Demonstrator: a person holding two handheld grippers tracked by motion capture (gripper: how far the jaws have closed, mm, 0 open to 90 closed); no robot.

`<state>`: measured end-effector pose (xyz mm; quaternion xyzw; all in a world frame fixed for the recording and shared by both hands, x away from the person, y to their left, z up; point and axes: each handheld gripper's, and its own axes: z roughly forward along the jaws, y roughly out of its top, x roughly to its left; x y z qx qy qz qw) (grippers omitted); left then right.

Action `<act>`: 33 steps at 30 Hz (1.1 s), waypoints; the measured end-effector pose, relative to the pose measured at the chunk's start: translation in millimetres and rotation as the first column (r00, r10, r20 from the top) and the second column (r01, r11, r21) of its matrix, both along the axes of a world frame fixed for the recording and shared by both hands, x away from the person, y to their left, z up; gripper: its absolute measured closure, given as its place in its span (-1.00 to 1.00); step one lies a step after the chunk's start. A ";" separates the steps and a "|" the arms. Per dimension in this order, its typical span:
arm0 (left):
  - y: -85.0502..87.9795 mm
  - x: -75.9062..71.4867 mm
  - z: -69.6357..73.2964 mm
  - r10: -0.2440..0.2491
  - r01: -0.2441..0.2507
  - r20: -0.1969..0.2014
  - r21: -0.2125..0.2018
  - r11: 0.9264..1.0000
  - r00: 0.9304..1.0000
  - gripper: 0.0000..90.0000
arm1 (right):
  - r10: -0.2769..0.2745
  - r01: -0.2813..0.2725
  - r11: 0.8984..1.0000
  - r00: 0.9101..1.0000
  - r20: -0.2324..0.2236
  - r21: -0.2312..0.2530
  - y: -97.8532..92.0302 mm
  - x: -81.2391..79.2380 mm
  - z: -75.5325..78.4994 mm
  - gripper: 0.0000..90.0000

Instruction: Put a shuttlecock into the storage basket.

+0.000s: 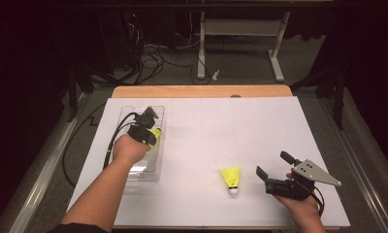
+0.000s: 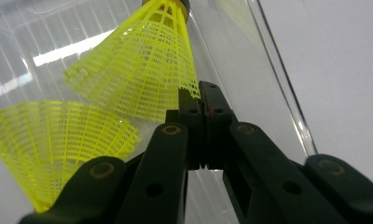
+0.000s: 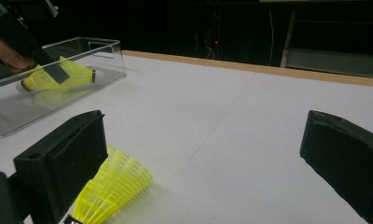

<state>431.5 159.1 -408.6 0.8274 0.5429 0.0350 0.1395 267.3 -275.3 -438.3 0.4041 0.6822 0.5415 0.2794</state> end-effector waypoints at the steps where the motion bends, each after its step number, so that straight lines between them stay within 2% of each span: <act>1: -0.1 0.0 0.2 0.000 0.000 0.000 0.000 1.000 1.000 0.98 | 0.000 0.000 1.000 1.000 0.000 0.000 -0.1 0.0 0.0 -0.97; 6: 1.8 -0.1 1.4 0.006 -0.006 -0.011 -0.013 1.000 1.000 0.94 | -0.001 0.001 1.000 1.000 0.000 0.000 -0.2 0.2 -0.1 -0.97; 33: 8.9 -6.1 13.0 0.003 -0.003 -0.009 -0.042 0.999 1.000 0.63 | 0.002 -0.002 1.000 1.000 -0.003 -0.003 1.6 0.5 -0.4 -0.97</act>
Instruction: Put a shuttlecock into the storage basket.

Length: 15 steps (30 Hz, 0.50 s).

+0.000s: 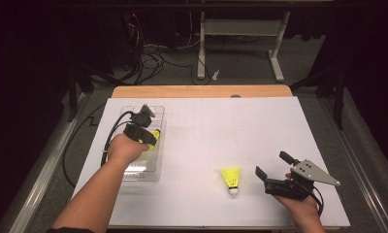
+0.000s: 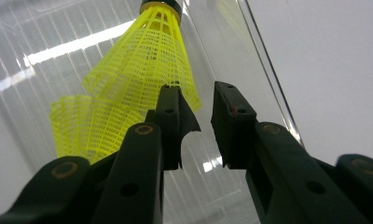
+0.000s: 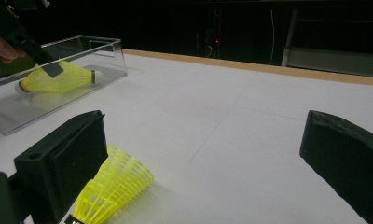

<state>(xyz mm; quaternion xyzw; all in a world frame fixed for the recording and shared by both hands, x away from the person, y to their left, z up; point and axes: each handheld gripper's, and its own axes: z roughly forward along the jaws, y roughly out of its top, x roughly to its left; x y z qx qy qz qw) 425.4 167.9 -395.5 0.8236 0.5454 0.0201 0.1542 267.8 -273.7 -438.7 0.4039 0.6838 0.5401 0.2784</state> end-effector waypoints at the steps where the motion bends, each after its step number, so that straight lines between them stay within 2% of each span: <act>1: 0.7 -0.1 0.9 0.002 -0.002 -0.001 -0.002 1.000 1.000 0.62 | -0.001 0.001 1.000 1.000 0.000 0.001 0.1 -0.1 0.1 -0.97; 9: 6.3 -2.3 6.4 0.005 -0.005 -0.008 -0.022 1.000 1.000 0.55 | 0.002 -0.002 1.000 1.000 -0.001 -0.001 0.7 0.0 0.0 -0.97; 15: 8.7 -4.8 10.6 0.003 -0.003 -0.010 -0.020 1.000 1.000 0.42 | 0.003 -0.003 1.000 1.000 -0.002 -0.003 1.2 0.2 -0.2 -0.97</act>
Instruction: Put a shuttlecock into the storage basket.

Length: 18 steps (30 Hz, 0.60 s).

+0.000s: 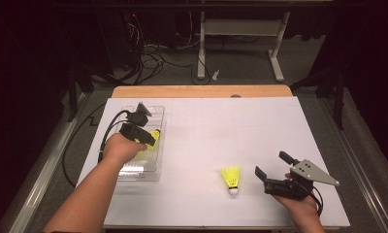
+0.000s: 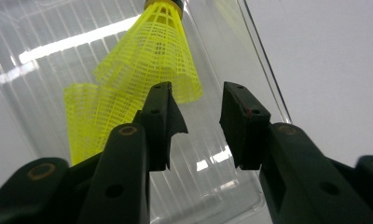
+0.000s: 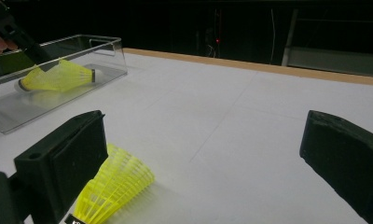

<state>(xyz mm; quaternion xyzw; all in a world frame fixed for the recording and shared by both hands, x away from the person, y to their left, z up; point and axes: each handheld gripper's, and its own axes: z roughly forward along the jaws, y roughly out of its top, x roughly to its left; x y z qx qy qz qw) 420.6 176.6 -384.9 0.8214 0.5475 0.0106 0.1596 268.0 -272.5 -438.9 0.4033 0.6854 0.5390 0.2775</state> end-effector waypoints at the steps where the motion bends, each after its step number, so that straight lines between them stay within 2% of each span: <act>1: 0.4 -0.5 0.9 -0.001 0.001 0.001 0.001 1.000 1.000 0.42 | 0.000 0.000 1.000 1.000 0.000 0.001 0.0 0.0 0.0 -0.97; 6: 1.0 -3.5 4.3 -0.008 0.008 -0.008 0.001 1.000 1.000 0.29 | 0.002 -0.002 1.000 1.000 0.001 0.000 0.3 0.0 0.2 -0.97; 16: 1.0 -8.4 10.1 -0.011 0.011 0.000 0.018 1.000 1.000 0.19 | 0.001 -0.001 1.000 1.000 0.000 0.003 0.9 0.0 -0.2 -0.97; 18: 1.3 -9.0 11.3 -0.017 0.017 -0.009 0.019 1.000 1.000 0.16 | 0.001 -0.001 1.000 1.000 0.000 0.001 0.9 0.0 0.0 -0.97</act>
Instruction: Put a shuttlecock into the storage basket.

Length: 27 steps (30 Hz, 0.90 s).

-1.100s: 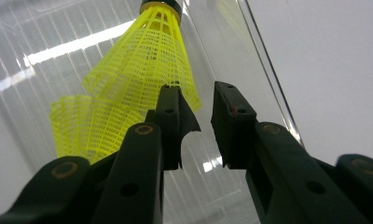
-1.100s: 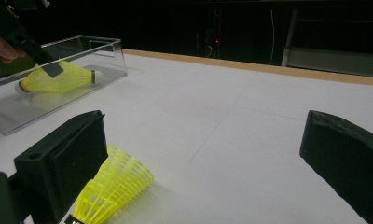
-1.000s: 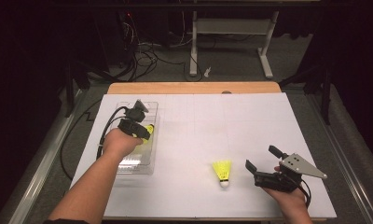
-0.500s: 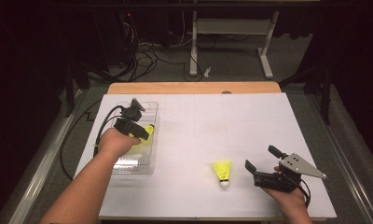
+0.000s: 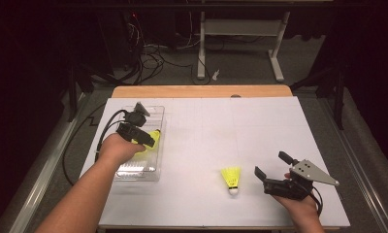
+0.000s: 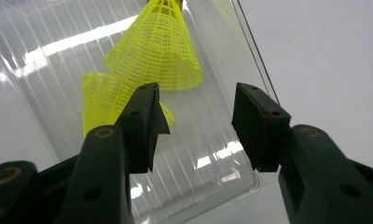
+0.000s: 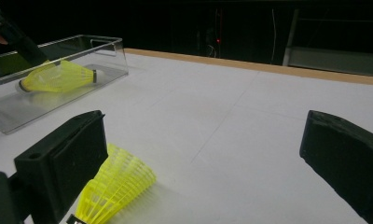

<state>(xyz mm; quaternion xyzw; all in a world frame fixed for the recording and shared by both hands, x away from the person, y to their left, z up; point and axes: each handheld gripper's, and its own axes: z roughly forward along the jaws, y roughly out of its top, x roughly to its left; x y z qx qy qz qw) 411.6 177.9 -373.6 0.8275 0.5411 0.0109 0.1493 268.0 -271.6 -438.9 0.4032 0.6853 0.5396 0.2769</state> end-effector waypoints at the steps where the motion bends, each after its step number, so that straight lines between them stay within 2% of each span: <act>1: 0.0 -0.2 0.6 -0.001 0.001 -0.003 0.005 1.000 1.000 0.15 | -0.001 0.001 1.000 1.000 -0.001 0.001 0.1 0.0 0.0 -0.97; 11: -4.0 -7.0 7.9 -0.007 0.007 0.011 0.025 1.000 1.000 -0.07 | 0.000 0.000 1.000 1.000 -0.001 -0.004 0.9 0.1 -0.3 -0.97; 16: -8.7 -10.1 11.9 -0.027 0.027 0.005 0.011 1.000 1.000 -0.12 | 0.002 -0.002 1.000 1.000 -0.001 -0.003 1.2 0.1 -0.2 -0.97; 21: -12.2 -13.3 18.7 -0.033 0.033 0.012 -0.002 0.999 0.999 -0.29 | 0.003 -0.003 1.000 1.000 0.001 -0.005 1.2 0.4 -0.3 -0.97; 27: -17.2 -17.7 22.6 -0.034 0.034 0.027 0.009 0.999 0.999 -0.59 | 0.004 -0.004 1.000 1.000 0.003 -0.006 1.2 0.5 -0.3 -0.97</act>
